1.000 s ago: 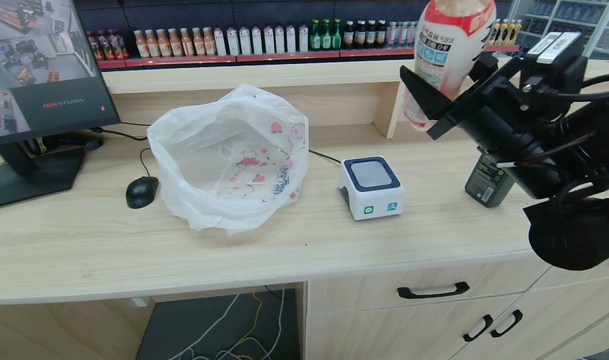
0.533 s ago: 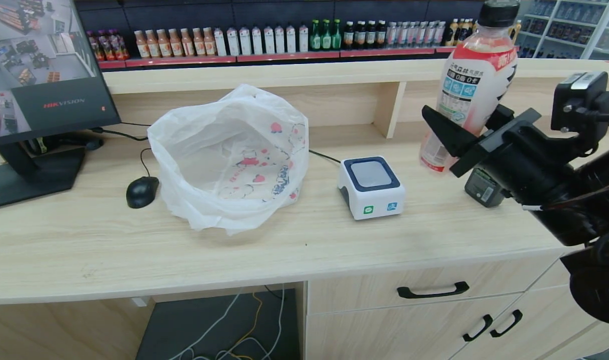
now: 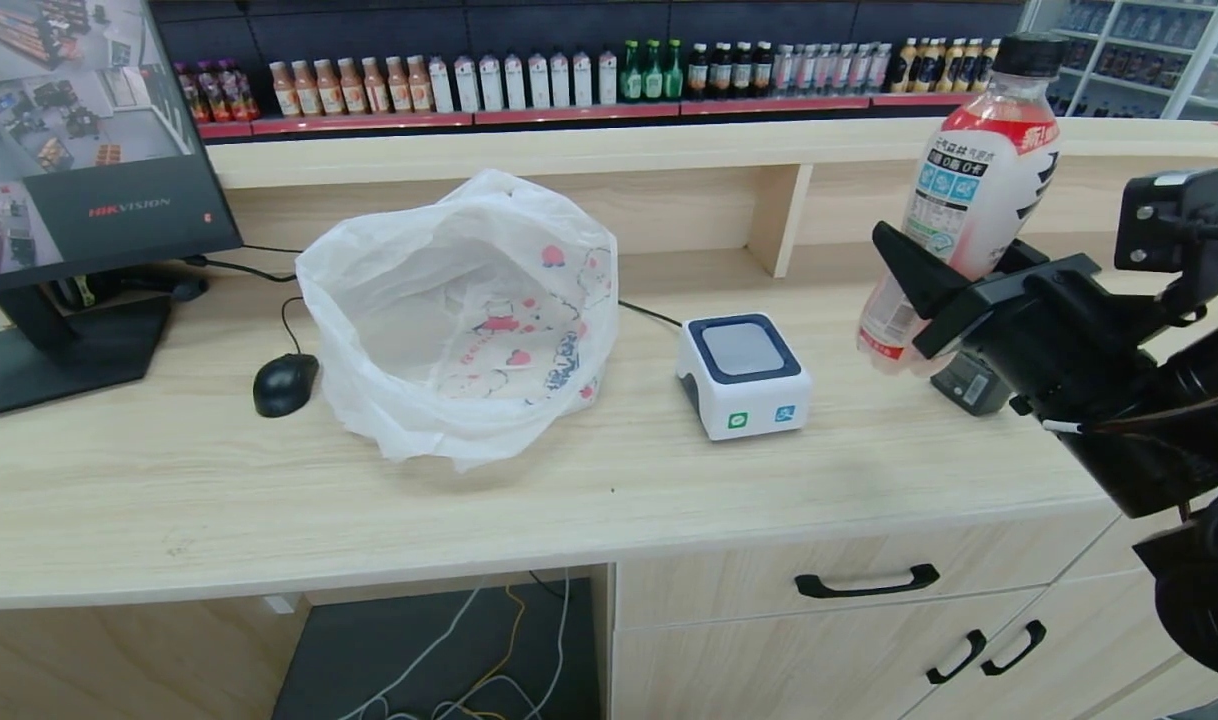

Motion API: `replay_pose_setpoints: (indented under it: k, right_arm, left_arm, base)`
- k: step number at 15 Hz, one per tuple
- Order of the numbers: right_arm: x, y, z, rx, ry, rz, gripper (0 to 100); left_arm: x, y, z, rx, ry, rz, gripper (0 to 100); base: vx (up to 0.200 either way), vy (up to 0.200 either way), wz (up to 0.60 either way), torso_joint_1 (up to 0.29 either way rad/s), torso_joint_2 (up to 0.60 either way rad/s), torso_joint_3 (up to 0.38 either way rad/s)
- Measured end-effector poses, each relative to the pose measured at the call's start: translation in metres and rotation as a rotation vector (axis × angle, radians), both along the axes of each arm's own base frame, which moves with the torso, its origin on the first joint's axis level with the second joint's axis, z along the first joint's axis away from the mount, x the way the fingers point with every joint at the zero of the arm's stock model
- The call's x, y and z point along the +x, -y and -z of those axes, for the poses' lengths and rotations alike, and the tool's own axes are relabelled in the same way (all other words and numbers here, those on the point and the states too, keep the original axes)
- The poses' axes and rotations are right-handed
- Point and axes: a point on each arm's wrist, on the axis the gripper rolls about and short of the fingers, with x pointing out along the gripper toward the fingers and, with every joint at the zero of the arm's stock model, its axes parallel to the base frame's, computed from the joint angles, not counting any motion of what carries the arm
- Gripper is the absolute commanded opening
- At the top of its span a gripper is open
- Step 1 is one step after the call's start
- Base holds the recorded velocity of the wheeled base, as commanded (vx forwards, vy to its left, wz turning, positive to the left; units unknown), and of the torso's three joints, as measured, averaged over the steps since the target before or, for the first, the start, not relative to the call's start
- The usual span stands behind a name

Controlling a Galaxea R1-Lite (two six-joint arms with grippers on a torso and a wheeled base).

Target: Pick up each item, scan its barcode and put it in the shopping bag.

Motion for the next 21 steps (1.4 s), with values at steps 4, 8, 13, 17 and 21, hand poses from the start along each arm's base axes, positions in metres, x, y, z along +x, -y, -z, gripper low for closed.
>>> replay_pose_setpoints:
  k: [4, 8, 13, 17, 21]
  right_arm:
    - [0.001, -0.001, 0.003, 0.002, -0.014, -0.004, 0]
    - [0.005, -0.002, 0.003, 0.004, -0.011, -0.001, 0]
    - [0.006, -0.002, 0.003, 0.004, -0.011, -0.001, 0]
    - [0.003, -0.002, 0.003, 0.005, -0.012, -0.006, 0]
    - [-0.003, -0.011, 0.003, 0.002, -0.015, -0.044, 0]
  left_arm:
    - [0.0, 0.0, 0.0, -0.003, 0.0, 0.0, 100]
    - [0.0, 0.0, 0.0, -0.003, 0.0, 0.0, 100]
    - [0.0, 0.0, 0.0, 0.0, 0.001, -0.001, 100]
    - [0.0, 0.0, 0.0, 0.0, 0.0, 0.0, 100]
    - [0.0, 0.0, 0.0, 0.0, 0.0, 0.0, 100]
  base:
    - [0.0, 0.2, 0.0, 0.006, 0.0, 0.002]
    - [0.0, 0.2, 0.0, 0.0, 0.0, 0.002]
    - [0.0, 0.08, 0.0, 0.0, 0.0, 0.002]
    - [0.0, 0.0, 0.0, 0.0, 0.0, 0.0]
    - [0.0, 0.0, 0.0, 0.0, 0.0, 0.0]
